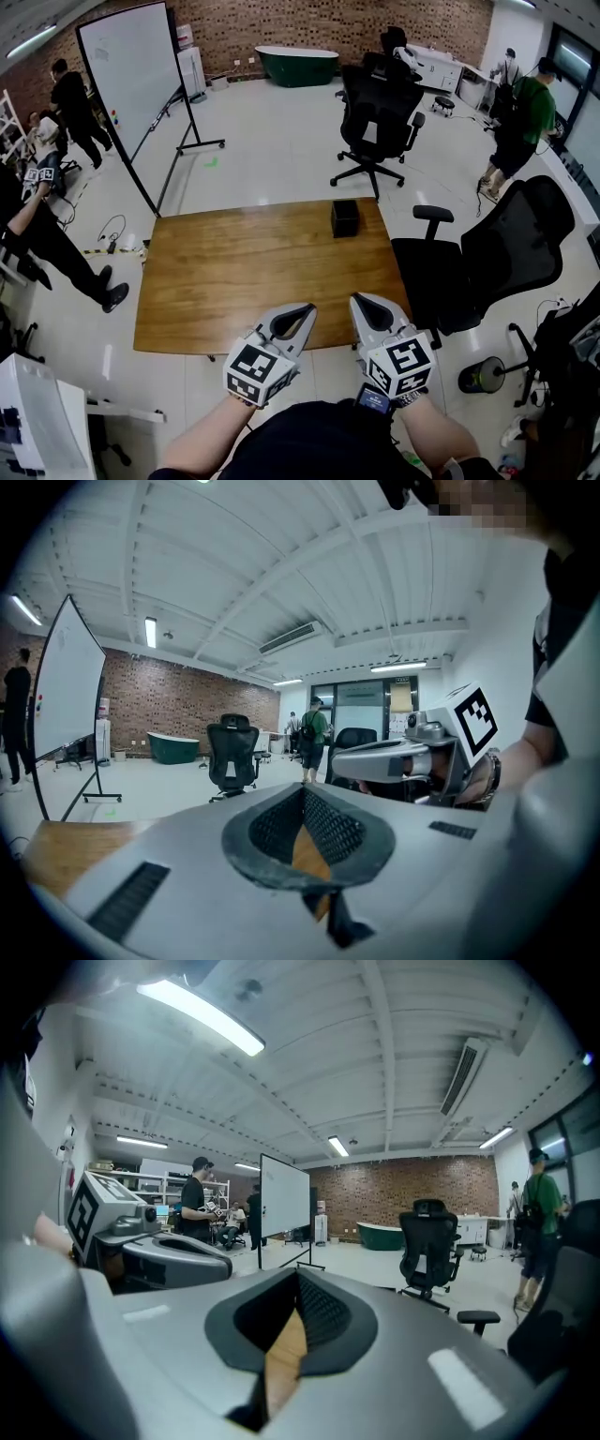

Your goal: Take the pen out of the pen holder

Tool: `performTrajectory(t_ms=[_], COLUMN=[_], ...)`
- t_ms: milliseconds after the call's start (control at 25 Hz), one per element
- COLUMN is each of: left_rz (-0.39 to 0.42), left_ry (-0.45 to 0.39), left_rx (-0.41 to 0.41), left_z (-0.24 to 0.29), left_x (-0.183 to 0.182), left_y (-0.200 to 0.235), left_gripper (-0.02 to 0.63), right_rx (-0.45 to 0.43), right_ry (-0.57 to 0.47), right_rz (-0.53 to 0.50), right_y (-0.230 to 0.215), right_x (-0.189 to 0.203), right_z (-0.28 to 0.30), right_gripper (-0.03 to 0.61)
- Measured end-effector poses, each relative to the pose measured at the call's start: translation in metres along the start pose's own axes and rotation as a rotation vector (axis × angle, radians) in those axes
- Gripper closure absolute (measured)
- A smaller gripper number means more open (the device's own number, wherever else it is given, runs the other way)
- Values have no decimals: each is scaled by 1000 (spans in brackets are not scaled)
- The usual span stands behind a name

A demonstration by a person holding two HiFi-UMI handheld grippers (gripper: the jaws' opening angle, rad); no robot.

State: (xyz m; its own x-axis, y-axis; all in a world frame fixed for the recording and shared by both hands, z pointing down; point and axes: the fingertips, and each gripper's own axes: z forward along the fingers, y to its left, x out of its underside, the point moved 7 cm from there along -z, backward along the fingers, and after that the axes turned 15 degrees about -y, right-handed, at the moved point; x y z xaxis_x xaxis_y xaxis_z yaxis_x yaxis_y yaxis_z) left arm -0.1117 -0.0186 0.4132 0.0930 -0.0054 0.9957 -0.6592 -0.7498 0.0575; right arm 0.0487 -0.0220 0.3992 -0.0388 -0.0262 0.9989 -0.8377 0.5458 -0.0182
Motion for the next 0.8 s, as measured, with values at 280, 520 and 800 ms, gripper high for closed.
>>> performTrajectory(t_ms=[280, 520, 800], left_rz=[-12, -17, -36], left_ry=[1, 20, 70], left_rx=[0, -44, -73], left_z=[-2, 15, 74], left_x=[6, 14, 30], left_y=[24, 53, 91], left_gripper=[609, 609, 609], right_rx=[27, 22, 25], right_ry=[58, 122, 231], right_rz=[-37, -77, -111], right_y=[-19, -58, -131], right_x=[11, 34, 82], right_z=[40, 93, 168], right_gripper=[545, 514, 488])
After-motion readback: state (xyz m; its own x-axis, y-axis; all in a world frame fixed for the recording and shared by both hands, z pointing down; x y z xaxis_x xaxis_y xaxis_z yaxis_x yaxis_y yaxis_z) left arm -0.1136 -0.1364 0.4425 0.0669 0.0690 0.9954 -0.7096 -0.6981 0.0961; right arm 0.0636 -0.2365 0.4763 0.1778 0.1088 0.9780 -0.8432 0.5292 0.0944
